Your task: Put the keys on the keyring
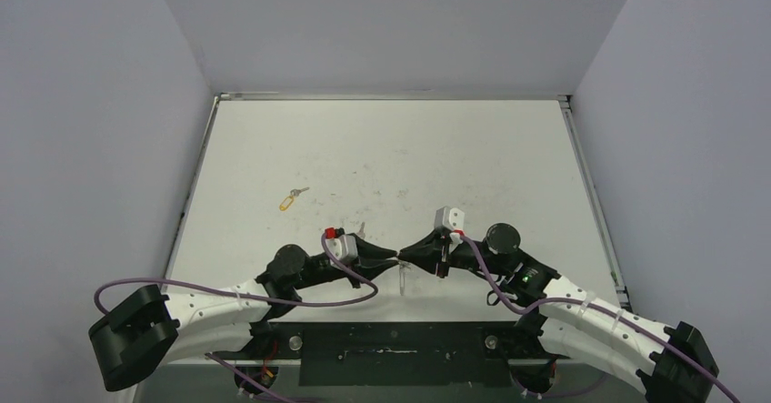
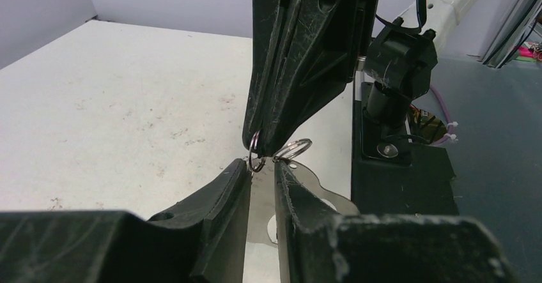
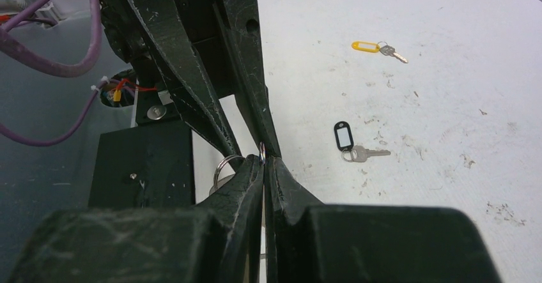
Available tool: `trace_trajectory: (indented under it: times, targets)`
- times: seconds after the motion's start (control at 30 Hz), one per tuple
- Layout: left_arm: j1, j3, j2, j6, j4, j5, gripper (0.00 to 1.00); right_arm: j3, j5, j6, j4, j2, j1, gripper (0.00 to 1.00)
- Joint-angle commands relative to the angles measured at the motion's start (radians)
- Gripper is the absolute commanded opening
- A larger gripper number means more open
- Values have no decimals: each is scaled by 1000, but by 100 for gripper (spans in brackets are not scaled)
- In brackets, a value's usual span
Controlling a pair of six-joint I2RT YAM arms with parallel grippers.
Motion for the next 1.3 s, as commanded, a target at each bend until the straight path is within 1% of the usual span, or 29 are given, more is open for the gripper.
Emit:
trace_trajectory:
  times: [0.0,0.1,0.3,0.43,0.57,0.63,0.67,0.7,0.73,0.87,1.0,1.27]
  targets:
    - [-8,44,8,15,102,0,19,9,-17,2,97,5,11,0]
    - [-10,44,9,21,110,3,18,9,-14,0,95,6,15,0]
    - [-10,40,8,39,110,6,0,9,-11,-5,92,8,16,0]
    - [-10,36,2,53,96,5,0,11,-7,-7,90,8,18,0]
    - [-10,39,-20,76,41,1,0,13,-10,-7,90,7,18,0]
    - [-10,40,-40,88,8,-7,20,16,-11,-7,89,5,18,0]
    - [-10,38,-51,94,-5,-15,28,18,-13,-7,88,4,19,0]
    - [-10,34,-64,101,-17,-26,33,20,-15,-10,88,4,19,0]
    - [-10,29,-79,107,-28,-33,35,22,-18,-10,88,4,18,0]
    - [-12,12,-141,147,-76,-62,35,25,-23,-15,87,2,20,0]
    - [-10,7,-194,175,-121,-62,35,29,-17,-17,84,2,20,0]
    - [-10,3,-277,207,-201,-112,39,37,-6,-32,66,-7,22,0]
